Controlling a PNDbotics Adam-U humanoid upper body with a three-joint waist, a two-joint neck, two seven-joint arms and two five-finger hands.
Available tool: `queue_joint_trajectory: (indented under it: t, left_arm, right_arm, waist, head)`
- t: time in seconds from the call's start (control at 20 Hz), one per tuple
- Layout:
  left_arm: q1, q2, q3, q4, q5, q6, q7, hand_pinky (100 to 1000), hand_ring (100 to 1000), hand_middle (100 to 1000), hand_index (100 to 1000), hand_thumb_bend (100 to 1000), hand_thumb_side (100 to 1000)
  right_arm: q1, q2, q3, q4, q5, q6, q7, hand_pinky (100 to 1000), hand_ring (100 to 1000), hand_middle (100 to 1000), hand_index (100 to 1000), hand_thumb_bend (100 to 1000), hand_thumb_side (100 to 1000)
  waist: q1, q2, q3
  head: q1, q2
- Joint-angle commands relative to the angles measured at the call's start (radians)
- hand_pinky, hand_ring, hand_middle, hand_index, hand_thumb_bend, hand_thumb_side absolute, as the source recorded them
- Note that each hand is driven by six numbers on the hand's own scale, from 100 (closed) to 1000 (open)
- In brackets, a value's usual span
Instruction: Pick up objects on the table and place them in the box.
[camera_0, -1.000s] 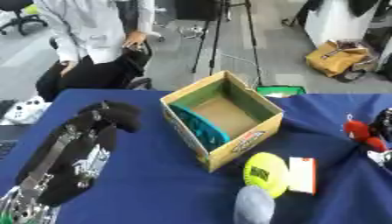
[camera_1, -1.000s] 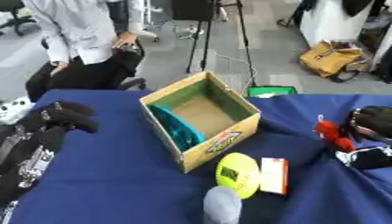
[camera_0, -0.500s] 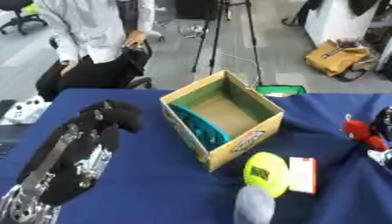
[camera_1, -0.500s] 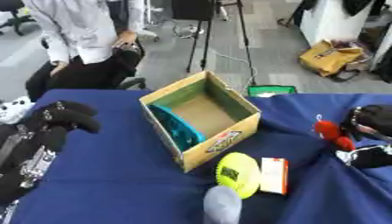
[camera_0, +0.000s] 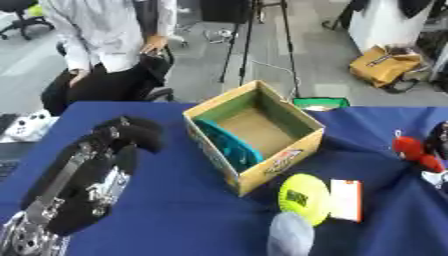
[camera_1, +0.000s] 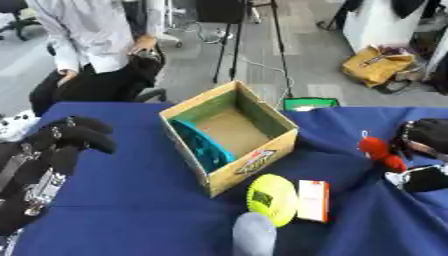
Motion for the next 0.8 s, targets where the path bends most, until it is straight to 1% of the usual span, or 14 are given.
queue_joint_trajectory:
  t: [0.05,0.5,0.55,0.7,0.75,0.8]
  left_arm:
    - [-0.012,0.016,-0.001,-0.015,-0.002,-0.002,-0.005,685,699,739,760,100,574]
    - [-0.010,0.017,-0.001,-0.015,-0.003,-0.001,-0.009,684,700,740,760,100,573]
    - [-0.010,0.017,-0.001,-0.015,-0.003,-0.001,-0.010,684,700,740,760,100,573]
    - [-0.010,0.016,-0.002,-0.015,-0.003,0.000,-0.013,684,700,740,760,100,573]
    - [-0.010,0.016,-0.002,-0.015,-0.003,0.000,-0.014,684,701,741,760,100,572]
    - [-0.010,0.016,-0.002,-0.015,-0.003,0.000,-0.014,684,701,741,760,100,572]
  right_arm:
    - [-0.018,-0.048,-0.017,-0.017,-0.005,-0.003,0.013,885,770,437,573,267,567]
    - [-0.029,-0.046,-0.018,-0.017,-0.010,-0.007,0.038,884,771,444,578,277,574]
    - [-0.030,-0.046,-0.019,-0.017,-0.011,-0.005,0.038,882,766,426,560,229,562]
    - [-0.031,-0.045,-0.018,-0.017,-0.014,0.002,0.032,882,766,426,559,227,563]
    - [-0.031,-0.045,-0.017,-0.017,-0.015,0.003,0.032,882,768,435,569,251,566]
    - [-0.031,-0.045,-0.016,-0.017,-0.015,0.003,0.032,882,768,435,569,251,566]
  waist:
    - [-0.003,-0.014,-0.001]
    - [-0.004,-0.015,-0.005]
    - [-0.004,-0.016,-0.005]
    - [-0.004,-0.016,-0.005]
    - [-0.003,-0.016,-0.005]
    - [-0.003,-0.017,-0.005]
  head:
    - [0.004,-0.013]
    - [0.004,-0.012]
    - [0.004,-0.012]
    - [0.004,-0.013]
    - [0.004,-0.013]
    - [0.004,-0.013]
